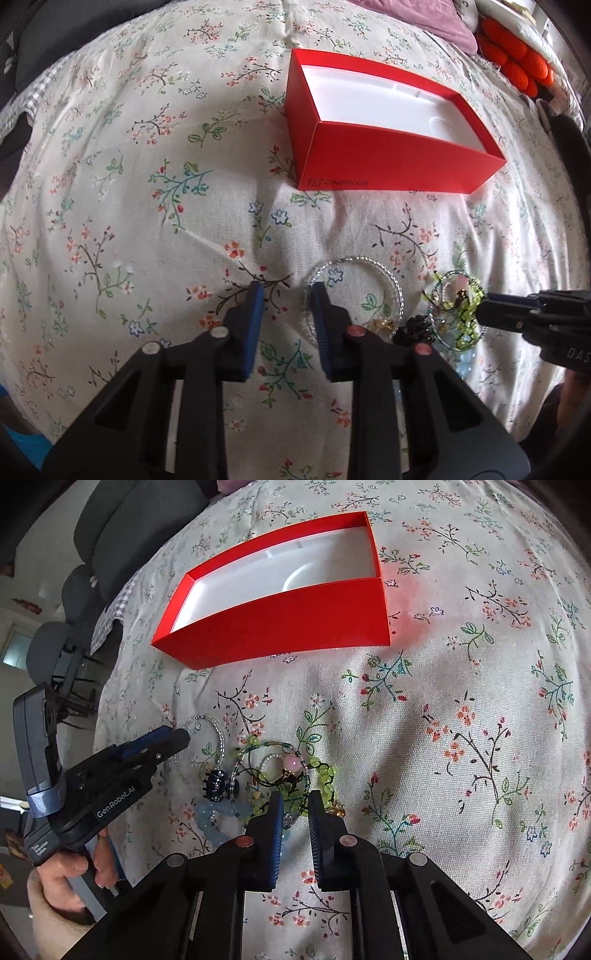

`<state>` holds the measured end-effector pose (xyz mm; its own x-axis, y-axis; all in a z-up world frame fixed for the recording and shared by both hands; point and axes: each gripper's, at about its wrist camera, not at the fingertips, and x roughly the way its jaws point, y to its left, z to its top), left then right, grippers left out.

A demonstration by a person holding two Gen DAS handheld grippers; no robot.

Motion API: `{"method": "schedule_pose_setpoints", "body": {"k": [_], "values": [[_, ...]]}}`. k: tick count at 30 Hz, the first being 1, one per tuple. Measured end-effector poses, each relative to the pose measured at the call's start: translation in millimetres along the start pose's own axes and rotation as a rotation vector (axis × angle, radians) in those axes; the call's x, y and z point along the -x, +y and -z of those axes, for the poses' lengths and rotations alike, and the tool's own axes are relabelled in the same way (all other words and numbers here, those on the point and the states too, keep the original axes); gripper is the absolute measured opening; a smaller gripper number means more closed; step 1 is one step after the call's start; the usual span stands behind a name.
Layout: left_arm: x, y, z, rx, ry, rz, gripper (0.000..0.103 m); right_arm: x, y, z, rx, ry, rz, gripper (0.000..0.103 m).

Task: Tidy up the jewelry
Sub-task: 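Grasp the white pearl bracelet with the left tool while the right tool grasps the dark beaded bracelet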

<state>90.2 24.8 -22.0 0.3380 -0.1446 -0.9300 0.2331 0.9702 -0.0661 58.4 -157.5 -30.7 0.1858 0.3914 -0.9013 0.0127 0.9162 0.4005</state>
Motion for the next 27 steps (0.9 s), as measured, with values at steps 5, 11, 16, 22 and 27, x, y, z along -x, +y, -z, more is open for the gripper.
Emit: {"method": "schedule_pose_setpoints", "body": {"k": [5, 11, 16, 22, 27], "values": [[3, -1, -4, 0.003, -0.006, -0.002, 0.005, 11, 2, -3, 0.019, -0.039, 0.007, 0.007], [20, -4, -9, 0.024, -0.046, 0.023, 0.005, 33, 6, -3, 0.034, -0.091, -0.011, 0.006], [38, -9, -15, 0.025, -0.092, 0.054, 0.005, 53, 9, -6, 0.039, -0.140, -0.026, 0.006], [53, -16, -22, 0.041, -0.134, 0.073, 0.005, 62, 8, -11, 0.005, -0.145, -0.041, 0.009], [56, -21, -22, 0.046, -0.141, 0.083, 0.005, 40, -6, -7, -0.044, -0.072, -0.043, 0.064]]}}
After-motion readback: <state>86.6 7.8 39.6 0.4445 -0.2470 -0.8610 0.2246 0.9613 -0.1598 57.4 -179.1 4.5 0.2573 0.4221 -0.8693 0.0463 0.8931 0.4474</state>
